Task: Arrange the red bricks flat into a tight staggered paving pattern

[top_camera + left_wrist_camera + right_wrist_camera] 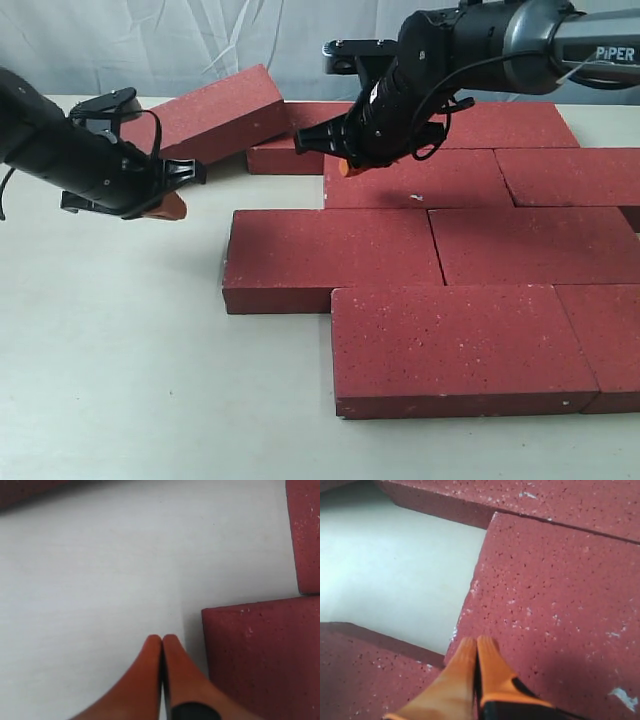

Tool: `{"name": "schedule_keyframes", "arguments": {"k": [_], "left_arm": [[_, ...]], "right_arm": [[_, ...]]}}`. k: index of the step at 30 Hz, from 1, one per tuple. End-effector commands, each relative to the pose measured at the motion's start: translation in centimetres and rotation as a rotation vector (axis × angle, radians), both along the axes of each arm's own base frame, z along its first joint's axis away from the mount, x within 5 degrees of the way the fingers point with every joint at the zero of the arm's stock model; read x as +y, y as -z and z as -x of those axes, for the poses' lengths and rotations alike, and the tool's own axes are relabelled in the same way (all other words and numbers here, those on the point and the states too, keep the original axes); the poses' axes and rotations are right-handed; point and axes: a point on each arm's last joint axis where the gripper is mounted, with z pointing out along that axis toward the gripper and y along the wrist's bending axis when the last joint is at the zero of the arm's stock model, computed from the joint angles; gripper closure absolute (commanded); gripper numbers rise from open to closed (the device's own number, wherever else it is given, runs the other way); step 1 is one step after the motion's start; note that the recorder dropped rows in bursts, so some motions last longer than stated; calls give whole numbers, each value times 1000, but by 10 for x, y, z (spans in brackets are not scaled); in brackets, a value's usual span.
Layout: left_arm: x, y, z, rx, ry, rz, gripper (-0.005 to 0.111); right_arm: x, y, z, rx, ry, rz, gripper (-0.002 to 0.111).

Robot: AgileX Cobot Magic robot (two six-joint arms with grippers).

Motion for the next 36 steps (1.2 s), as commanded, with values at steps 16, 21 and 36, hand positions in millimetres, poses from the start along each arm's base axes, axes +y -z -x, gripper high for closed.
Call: {"name": "schedule_keyframes", "arguments": {"k": [16,21,36], "left_arm": [[66,-54,-46,-213,-209,1,107],[94,-55,-49,-238,-295,-19,107],[120,7,-63,-109,-465,13,107]], "right_arm": [[24,-13,-52,-186,5,-85,109],[27,-19,-59,-287,16,-130,109],[27,-32,-71,-524,-50,-95,109]]}}
